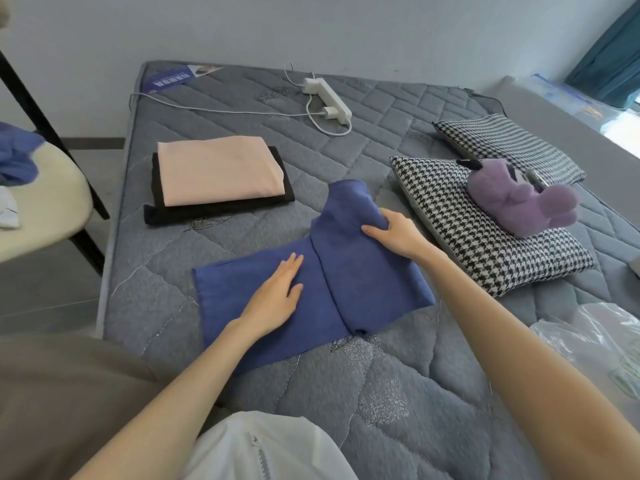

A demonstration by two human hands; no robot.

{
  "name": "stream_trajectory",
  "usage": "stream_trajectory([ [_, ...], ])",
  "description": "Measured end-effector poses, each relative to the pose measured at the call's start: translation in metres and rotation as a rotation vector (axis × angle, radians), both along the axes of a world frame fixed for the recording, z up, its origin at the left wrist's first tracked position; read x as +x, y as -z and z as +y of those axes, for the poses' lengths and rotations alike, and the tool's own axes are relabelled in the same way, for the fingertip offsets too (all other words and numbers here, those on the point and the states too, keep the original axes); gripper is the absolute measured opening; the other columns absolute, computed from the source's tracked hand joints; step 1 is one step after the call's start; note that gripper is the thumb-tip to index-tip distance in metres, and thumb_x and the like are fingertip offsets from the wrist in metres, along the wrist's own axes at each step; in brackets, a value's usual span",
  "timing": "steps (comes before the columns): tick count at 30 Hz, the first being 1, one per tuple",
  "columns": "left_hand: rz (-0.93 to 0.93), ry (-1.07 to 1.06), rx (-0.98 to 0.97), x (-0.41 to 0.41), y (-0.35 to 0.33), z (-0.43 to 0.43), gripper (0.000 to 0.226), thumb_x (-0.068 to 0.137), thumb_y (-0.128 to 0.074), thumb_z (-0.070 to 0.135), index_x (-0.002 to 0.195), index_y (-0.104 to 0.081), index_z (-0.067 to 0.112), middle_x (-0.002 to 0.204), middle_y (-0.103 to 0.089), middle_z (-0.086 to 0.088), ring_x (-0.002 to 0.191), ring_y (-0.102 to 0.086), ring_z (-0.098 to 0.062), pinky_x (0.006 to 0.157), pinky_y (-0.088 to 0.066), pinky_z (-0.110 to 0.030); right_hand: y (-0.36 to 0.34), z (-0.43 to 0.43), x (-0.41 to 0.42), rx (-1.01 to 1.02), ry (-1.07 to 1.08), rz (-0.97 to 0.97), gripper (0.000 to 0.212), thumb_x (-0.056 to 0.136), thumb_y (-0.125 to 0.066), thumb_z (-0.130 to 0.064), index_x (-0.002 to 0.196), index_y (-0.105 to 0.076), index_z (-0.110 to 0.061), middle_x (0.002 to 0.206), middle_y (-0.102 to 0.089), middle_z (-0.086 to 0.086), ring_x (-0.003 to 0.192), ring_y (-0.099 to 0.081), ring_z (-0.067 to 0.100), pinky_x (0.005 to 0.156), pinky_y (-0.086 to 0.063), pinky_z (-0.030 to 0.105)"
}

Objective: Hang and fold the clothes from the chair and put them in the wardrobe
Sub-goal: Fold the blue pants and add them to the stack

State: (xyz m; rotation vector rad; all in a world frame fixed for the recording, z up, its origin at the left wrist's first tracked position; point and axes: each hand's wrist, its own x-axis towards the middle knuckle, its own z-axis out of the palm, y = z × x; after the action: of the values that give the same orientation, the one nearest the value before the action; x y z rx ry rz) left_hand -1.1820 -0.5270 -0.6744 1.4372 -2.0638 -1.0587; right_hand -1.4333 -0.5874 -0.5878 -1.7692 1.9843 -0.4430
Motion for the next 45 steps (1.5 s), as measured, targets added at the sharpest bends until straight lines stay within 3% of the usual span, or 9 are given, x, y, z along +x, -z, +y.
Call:
stream_trajectory([
  [10, 0.305, -0.398, 0.094, 0.069, 0.009, 0.01, 0.036, 0.098, -0.045, 0.006, 0.133, -0.054, 0.012, 0.121, -0.063, 0.002, 0.118, -0.056, -0.014, 0.106, -0.037, -0.025, 0.001, 0.018, 0.114, 0.176, -0.208, 0.037, 0.037, 0.099, -0.043, -0.027, 0.133, -0.053, -0.017, 0.134, -0.056, 0.01, 0.12, -0.052, 0.03, 0.092, -0.038, 0.031],
  [16, 0.742, -0.599, 0.525, 0.082, -0.001, 0.016, 0.037, 0.103, -0.038, 0.019, 0.137, -0.046, 0.004, 0.132, -0.057, -0.016, 0.114, -0.057, -0.026, 0.089, -0.047, -0.03, 0.033, 0.04, 0.178, 0.206, -0.253, 0.063, 0.04, 0.1, -0.04, -0.035, 0.129, -0.047, -0.009, 0.127, -0.058, 0.017, 0.111, -0.055, 0.036, 0.08, -0.041, 0.035],
  [21, 0.964, -0.623, 0.723, 0.092, -0.005, 0.016, 0.052, 0.102, -0.031, 0.044, 0.144, -0.038, 0.013, 0.139, -0.05, -0.008, 0.124, -0.051, -0.029, 0.091, -0.045, -0.036, 0.045, 0.059, 0.204, 0.134, -0.332, 0.079, 0.059, 0.098, -0.046, -0.036, 0.149, -0.028, -0.012, 0.135, -0.053, 0.016, 0.118, -0.053, 0.033, 0.093, -0.043, 0.04],
  [26, 0.993, -0.607, 0.78, 0.097, -0.003, 0.013, 0.047, 0.094, -0.04, 0.059, 0.113, -0.062, 0.022, 0.114, -0.066, 0.0, 0.104, -0.062, -0.019, 0.089, -0.051, -0.036, 0.053, 0.065, 0.208, 0.24, -0.42, -0.013, 0.066, 0.092, -0.051, -0.044, 0.151, -0.025, -0.026, 0.123, -0.053, 0.008, 0.087, -0.067, 0.027, 0.084, -0.053, 0.045],
  [30, 0.894, -0.623, 0.643, 0.096, 0.006, 0.013, 0.035, 0.091, -0.063, 0.03, 0.121, -0.06, 0.015, 0.116, -0.068, -0.004, 0.103, -0.064, -0.017, 0.081, -0.054, -0.03, 0.051, 0.059, 0.187, 0.075, -0.381, -0.02, 0.044, 0.096, -0.05, -0.027, 0.14, -0.046, -0.025, 0.123, -0.056, 0.007, 0.11, -0.054, 0.023, 0.093, -0.047, 0.042],
  [35, 0.783, -0.684, 0.454, 0.096, 0.01, 0.015, 0.022, 0.089, -0.06, 0.0, 0.108, -0.06, 0.011, 0.106, -0.067, -0.006, 0.102, -0.063, -0.024, 0.089, -0.052, -0.038, 0.058, 0.045, 0.159, -0.036, -0.284, 0.042, 0.043, 0.094, -0.046, -0.013, 0.137, -0.05, -0.02, 0.142, -0.041, 0.004, 0.131, -0.034, 0.026, 0.102, -0.036, 0.036],
  [39, 0.787, -0.787, 0.437, 0.102, 0.011, 0.013, 0.023, 0.09, -0.056, -0.004, 0.106, -0.06, 0.011, 0.095, -0.066, -0.001, 0.086, -0.062, -0.014, 0.072, -0.051, -0.027, 0.055, 0.025, 0.15, -0.11, -0.199, -0.051, 0.047, 0.093, -0.043, -0.007, 0.139, -0.046, -0.018, 0.144, -0.041, 0.004, 0.129, -0.036, 0.027, 0.1, -0.032, 0.03],
  [42, 0.753, -0.765, 0.397, 0.102, 0.011, 0.013, 0.017, 0.092, -0.058, 0.004, 0.105, -0.058, 0.015, 0.096, -0.066, 0.002, 0.086, -0.061, -0.01, 0.077, -0.052, -0.028, 0.054, 0.004, 0.153, -0.02, -0.264, 0.003, 0.045, 0.096, -0.044, -0.017, 0.141, -0.043, -0.02, 0.146, -0.043, 0.003, 0.13, -0.033, 0.031, 0.106, -0.032, 0.04],
  [45, 0.75, -0.753, 0.357, 0.1, 0.011, 0.012, 0.015, 0.091, -0.064, 0.018, 0.105, -0.059, 0.016, 0.098, -0.066, 0.004, 0.09, -0.062, -0.011, 0.083, -0.052, -0.031, 0.053, -0.011, 0.16, 0.088, -0.293, 0.126, 0.025, 0.098, -0.045, -0.03, 0.116, -0.058, -0.018, 0.127, -0.055, 0.002, 0.121, -0.039, 0.03, 0.097, -0.034, 0.047],
])
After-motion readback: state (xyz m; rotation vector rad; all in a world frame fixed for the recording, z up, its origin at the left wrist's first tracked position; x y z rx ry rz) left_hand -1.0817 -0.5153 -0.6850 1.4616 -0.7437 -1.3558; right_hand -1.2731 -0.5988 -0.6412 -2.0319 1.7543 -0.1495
